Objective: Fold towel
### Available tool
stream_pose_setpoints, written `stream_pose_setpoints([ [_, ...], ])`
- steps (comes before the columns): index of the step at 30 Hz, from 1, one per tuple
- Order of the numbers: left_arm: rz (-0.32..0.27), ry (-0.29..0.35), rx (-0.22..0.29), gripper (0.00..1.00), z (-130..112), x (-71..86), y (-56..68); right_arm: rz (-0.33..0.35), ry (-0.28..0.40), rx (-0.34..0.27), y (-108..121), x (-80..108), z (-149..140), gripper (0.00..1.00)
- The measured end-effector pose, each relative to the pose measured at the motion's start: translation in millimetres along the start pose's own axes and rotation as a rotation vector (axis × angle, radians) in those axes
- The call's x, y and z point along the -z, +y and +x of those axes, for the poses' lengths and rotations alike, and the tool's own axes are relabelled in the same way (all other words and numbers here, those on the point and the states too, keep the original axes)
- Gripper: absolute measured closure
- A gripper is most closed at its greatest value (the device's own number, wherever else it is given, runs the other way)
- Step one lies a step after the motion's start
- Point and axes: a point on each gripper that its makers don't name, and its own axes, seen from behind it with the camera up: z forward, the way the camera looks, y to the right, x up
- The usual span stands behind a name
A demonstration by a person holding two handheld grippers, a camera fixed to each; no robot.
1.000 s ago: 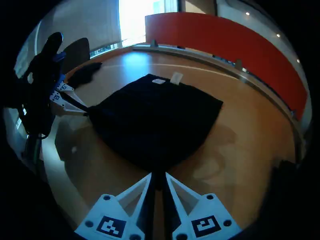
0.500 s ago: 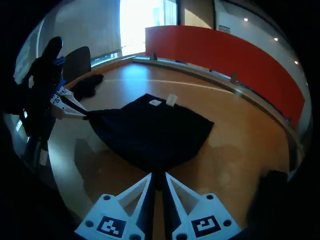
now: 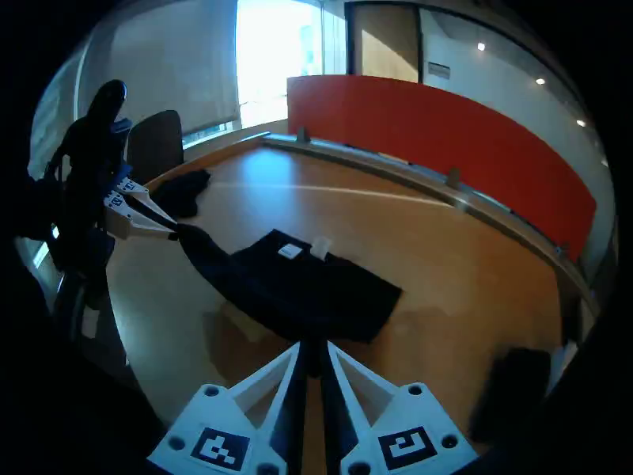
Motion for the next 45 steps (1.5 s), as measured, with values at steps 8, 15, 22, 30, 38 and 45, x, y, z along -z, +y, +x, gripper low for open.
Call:
stream_pose_setpoints([
  [8,-0.005,0.002,0.015,0.88,6.4,15.9,3.2,0.016,0.003,0.009,-9.6,19.0,8.1,0.9],
  [15,-0.016,-0.014,0.02,0.88,2.9,27.5,9.2,0.028,0.002,0.01,-18.0,27.9,9.9,0.9],
  [22,-0.018,-0.013,0.021,0.88,0.5,29.0,10.2,0.029,-0.006,0.012,-20.2,26.9,6.3,0.9],
  [30,-0.011,-0.016,0.011,0.88,0.7,19.7,9.5,0.018,-0.021,0.021,-14.8,19.6,2.2,0.9],
  [38,0.002,-0.035,0.025,0.88,1.6,1.3,2.9,0.006,-0.046,0.037,-1.8,1.4,-0.4,0.91],
  [45,0.021,-0.055,0.014,0.88,6.0,-18.0,-6.6,-0.001,-0.065,0.033,10.7,-18.3,-1.5,0.91],
])
